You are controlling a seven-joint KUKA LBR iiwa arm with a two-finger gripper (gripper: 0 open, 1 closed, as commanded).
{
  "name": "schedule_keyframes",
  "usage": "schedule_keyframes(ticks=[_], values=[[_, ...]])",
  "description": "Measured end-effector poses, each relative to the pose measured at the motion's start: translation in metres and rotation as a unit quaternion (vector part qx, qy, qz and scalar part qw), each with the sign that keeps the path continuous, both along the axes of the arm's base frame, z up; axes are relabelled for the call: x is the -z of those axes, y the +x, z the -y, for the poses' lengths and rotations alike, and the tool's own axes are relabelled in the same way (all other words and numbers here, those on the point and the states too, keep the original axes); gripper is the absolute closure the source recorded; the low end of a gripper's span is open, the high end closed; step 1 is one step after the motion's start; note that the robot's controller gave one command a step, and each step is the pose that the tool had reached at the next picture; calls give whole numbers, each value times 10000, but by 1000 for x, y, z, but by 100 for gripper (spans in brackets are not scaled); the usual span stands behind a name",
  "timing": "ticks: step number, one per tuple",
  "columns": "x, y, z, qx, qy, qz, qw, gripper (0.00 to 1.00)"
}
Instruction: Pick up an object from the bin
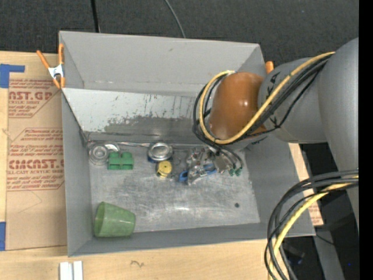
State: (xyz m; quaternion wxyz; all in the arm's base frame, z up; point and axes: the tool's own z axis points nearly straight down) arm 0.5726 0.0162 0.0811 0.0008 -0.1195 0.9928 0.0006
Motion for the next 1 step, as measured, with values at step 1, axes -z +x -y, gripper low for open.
schedule_keyframes(ticks=[1], values=[[-158, 13, 35, -1295, -15, 47, 9916, 100]])
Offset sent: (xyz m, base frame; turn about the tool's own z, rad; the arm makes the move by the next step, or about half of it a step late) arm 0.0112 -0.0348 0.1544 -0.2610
